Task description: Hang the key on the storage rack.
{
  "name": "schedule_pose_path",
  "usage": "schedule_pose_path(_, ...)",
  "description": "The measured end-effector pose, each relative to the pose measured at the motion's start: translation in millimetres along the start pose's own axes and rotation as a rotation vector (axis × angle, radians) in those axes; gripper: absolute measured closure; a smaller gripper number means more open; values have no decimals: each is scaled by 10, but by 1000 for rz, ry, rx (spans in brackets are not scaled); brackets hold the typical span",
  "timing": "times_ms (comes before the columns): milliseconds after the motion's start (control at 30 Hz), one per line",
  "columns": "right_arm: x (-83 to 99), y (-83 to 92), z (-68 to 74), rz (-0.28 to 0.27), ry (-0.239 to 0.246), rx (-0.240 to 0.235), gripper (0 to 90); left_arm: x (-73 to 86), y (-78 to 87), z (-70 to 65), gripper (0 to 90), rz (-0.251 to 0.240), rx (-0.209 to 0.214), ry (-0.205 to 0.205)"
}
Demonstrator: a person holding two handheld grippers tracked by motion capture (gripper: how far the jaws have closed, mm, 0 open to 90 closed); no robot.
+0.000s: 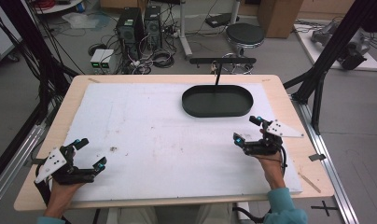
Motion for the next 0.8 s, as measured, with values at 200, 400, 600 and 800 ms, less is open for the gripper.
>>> schedule_pose_path(200, 171, 91, 14, -40, 8, 31, 4, 1, 0, -1, 17, 1, -1, -1)
schedule_pose_path(400, 357, 95, -27, -28, -13, 43, 5, 1, 2, -4, 17, 0, 1, -5)
schedule_pose_path(600, 351, 109, -47, -41, -22, 70, 5, -2, 8, -2, 17, -4, 1, -5)
schedule_pose_path(800, 358, 99, -14, -29, 15, 78, 5, -4, 11, -3, 17, -9, 4, -1)
Point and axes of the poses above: each handheld gripper's, and its own axes: y roughly backward along the jaws, x roughly out of its underside, z roughly to its left, the point moved 9 cm from there along -y, roughly forward along the jaws, and after that the axes turned 3 degrees about y, right-handed, at the moved point
